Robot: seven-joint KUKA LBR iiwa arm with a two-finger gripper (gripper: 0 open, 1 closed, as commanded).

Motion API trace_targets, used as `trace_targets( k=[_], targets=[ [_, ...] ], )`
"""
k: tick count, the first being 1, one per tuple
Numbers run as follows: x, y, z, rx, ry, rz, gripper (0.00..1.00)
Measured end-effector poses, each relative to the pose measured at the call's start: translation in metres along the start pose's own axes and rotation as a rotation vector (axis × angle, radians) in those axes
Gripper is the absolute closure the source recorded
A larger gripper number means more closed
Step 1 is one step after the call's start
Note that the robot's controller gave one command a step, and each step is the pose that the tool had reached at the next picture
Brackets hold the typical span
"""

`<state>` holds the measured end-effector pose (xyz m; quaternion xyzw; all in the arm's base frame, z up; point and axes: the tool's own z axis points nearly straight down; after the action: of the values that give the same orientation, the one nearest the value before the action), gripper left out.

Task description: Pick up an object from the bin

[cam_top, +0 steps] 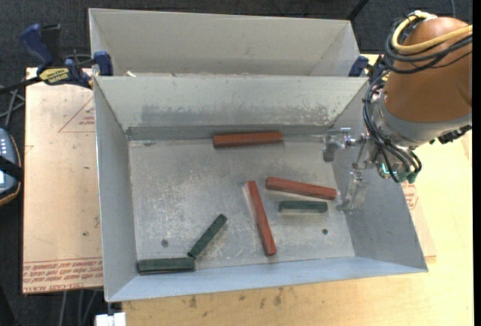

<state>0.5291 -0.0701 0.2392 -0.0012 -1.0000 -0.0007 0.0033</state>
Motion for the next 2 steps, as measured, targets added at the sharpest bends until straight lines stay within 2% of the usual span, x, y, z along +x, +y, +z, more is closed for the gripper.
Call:
trace_targets(
  k=[1, 2],
  targets=[
    [-0.001, 0.000, -0.004, 0.001, -0.008, -0.002, 0.00],
    [-0.024, -0.012, 0.034, 0.002, -0.019, -0.013, 0.00]
  ],
)
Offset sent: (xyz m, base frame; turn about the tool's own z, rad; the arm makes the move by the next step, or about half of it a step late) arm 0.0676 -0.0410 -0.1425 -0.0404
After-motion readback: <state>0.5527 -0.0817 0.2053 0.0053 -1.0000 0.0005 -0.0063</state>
